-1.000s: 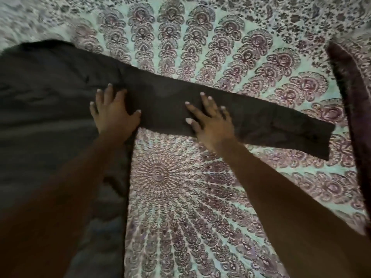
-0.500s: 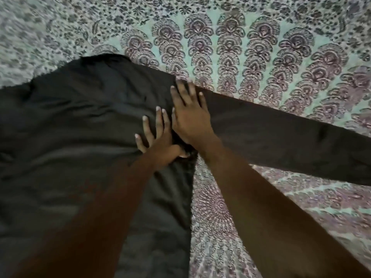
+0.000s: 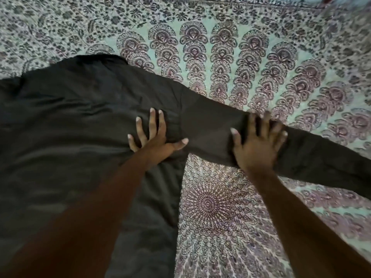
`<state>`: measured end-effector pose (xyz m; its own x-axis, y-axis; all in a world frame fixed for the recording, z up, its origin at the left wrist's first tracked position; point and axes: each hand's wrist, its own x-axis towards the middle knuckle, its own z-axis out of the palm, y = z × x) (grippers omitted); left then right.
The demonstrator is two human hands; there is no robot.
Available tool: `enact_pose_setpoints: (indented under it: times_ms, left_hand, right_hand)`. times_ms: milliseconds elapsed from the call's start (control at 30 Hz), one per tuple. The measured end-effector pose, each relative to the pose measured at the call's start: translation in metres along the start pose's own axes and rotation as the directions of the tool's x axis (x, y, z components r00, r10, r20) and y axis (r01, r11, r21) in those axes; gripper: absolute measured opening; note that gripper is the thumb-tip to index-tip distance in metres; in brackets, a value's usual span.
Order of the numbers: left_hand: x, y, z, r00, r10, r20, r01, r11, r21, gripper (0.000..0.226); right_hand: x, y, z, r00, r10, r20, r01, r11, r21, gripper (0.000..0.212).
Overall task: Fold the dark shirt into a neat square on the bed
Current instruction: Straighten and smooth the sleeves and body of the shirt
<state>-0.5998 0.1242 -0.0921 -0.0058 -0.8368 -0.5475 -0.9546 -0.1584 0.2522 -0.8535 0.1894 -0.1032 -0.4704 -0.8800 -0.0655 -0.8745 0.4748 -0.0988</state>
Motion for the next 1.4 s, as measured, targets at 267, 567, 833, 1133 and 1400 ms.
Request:
enact_pose_setpoints:
  times_ms: [267,567,833,1133,1400]
  left_hand:
    - [-0.015,0.031,0.003,0.958,0.2,-0.204,-0.15,0.96,0.234,0.097]
    - [-0.053,0.169,0.079,0.841,0.53,0.11,-0.54,0.836,0.097,0.087]
    - [-0.053,0.182,0.106,0.899,0.425,0.109,-0.439,0.864,0.249,0.106]
    - [-0.056,0.19,0.094,0.909,0.352,0.225,-0.404,0.877,0.259,0.105]
    - [-0.056,0.19,0.093,0.906,0.35,0.24,-0.407,0.876,0.259,0.105]
  right_hand:
    - [-0.009,0.005,0.013,0.931,-0.36,0.063,0.356,0.932,0.069,0.066]
    - [-0.008,0.135,-0.008,0.993,-0.045,0.112,0.048,0.999,-0.02,0.072]
    - [-0.028,0.253,-0.024,0.999,-0.036,-0.002,0.036,0.999,-0.022,0.069]
    - [-0.029,0.303,-0.032,0.985,-0.138,0.107,0.147,0.986,-0.08,0.078]
    - [-0.036,0.305,-0.031,0.997,-0.034,0.072,0.037,0.999,-0.03,0.089]
